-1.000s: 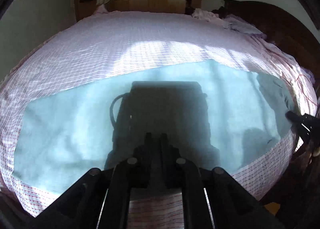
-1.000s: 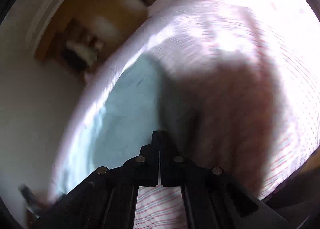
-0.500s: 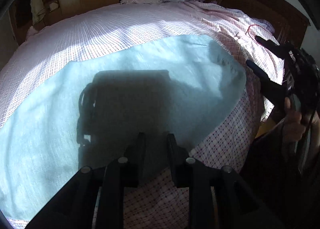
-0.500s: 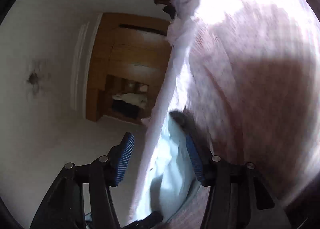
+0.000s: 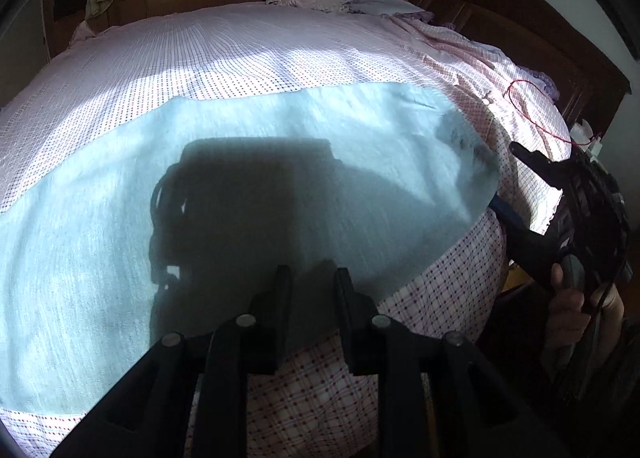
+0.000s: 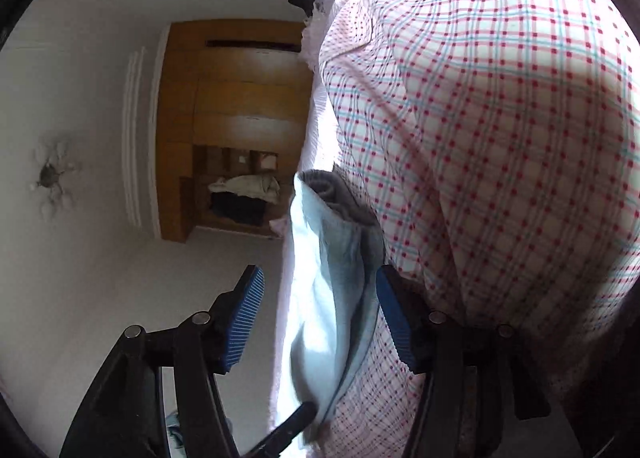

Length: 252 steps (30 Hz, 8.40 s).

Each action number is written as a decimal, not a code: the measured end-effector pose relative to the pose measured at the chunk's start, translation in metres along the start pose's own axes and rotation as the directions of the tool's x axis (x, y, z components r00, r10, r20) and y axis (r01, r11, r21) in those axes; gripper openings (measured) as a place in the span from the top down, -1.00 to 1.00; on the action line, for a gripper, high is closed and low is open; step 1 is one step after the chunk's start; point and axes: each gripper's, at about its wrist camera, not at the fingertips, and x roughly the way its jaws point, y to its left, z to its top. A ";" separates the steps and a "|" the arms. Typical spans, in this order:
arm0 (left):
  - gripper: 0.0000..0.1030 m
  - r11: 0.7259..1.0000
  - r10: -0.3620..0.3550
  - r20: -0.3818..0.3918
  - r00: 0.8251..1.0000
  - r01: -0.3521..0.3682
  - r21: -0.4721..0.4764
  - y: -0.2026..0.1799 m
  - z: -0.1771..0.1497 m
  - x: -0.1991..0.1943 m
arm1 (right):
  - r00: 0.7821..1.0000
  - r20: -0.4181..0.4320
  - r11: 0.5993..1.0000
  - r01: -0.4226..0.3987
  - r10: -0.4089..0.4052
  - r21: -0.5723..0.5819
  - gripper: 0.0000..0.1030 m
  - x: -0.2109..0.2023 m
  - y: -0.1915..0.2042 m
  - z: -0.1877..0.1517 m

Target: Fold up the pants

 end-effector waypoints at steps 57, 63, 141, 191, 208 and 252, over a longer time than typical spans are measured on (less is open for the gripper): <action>0.83 0.962 -0.036 0.065 0.997 0.052 -0.269 0.079 0.010 -0.041 | 0.968 0.124 0.876 0.249 -0.217 -0.412 0.87 0.073 0.084 -0.019; 0.84 0.961 0.050 0.020 0.999 -0.043 -0.272 0.066 -0.019 -0.008 | 0.949 0.137 0.861 0.315 -0.283 -0.400 0.83 0.088 0.093 -0.030; -0.16 0.559 0.114 0.362 0.925 0.242 -0.793 0.401 -0.191 -0.228 | 0.952 0.195 -0.278 0.126 -0.237 -0.952 0.83 0.288 0.247 -0.557; -0.15 0.568 0.058 0.353 0.934 0.260 -0.781 0.397 -0.179 -0.211 | 0.864 -0.321 -0.146 -0.402 -0.388 -0.904 0.98 0.265 0.227 -0.541; -0.15 0.561 0.035 0.360 0.932 0.279 -0.779 0.404 -0.185 -0.207 | 0.895 -0.260 -0.371 -0.395 -0.364 -0.841 0.29 0.245 0.205 -0.565; 0.71 0.802 0.253 0.084 0.964 -0.160 -0.575 0.309 -0.086 -0.136 | 0.751 -0.569 0.719 -0.186 -0.336 -0.670 1.00 0.233 0.141 -0.282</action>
